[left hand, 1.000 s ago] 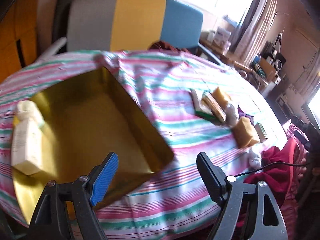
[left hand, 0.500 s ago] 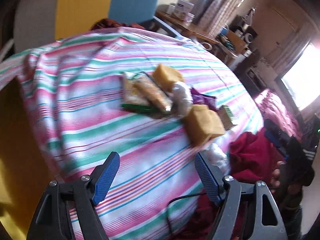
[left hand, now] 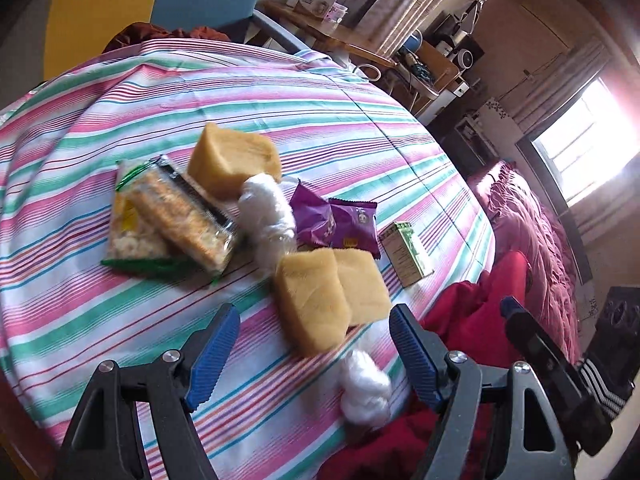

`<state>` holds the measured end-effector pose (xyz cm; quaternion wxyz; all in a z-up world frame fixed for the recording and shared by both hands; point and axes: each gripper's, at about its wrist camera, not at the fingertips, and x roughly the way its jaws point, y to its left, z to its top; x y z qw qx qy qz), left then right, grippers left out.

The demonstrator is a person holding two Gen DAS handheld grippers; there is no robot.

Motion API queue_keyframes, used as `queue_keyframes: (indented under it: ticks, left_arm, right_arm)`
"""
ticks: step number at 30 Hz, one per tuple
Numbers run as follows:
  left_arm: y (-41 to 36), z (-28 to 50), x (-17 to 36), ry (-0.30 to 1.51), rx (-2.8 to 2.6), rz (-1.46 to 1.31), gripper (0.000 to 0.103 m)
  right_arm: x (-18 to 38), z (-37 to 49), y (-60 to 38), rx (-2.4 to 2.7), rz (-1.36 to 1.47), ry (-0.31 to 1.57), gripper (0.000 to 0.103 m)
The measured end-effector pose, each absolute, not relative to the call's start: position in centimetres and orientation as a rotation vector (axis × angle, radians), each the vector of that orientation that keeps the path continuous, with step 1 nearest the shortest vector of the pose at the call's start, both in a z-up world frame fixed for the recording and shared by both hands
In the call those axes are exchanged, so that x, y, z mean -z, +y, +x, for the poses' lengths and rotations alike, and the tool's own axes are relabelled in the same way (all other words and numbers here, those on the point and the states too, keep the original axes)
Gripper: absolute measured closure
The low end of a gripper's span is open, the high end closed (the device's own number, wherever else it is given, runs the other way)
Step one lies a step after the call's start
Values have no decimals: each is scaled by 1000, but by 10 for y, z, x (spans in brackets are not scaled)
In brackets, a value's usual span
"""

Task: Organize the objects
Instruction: 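Grasp a yellow sponge with the left tool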

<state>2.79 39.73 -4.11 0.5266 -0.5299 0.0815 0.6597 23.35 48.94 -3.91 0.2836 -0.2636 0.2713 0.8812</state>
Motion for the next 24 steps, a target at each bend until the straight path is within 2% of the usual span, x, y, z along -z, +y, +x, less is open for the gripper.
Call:
queue_keyframes:
  ticks: [4,10,11,13,15,19,24]
  left_arm:
    - [415,21,57,158,-1564,-1347,31]
    - [436,13,87,115,-1571,-1496,34]
    - [434,12,91,98,-1567,-1501,37]
    - [429,13,93,107,-1562,-1451,57]
    - [417,14,90,91,-1528,-1382,66]
    - [377,6,78,41,-1564,-1347,67]
    - [319,5,58,60,-1685,-1257,67]
  right_arm:
    - [40,235,489,-2364,-697,736,0]
    - [40,232,489,-2367,-714,732,0]
    - [40,232,489,-2366,-717,729,0]
    - [40,231,489,-2364,-722,725,0]
    - [40,231,489,-2361,-727,721,0]
    - [40,229,488,-2357,-744,709,0]
    - [40,226,486,-2341,-769,685,0]
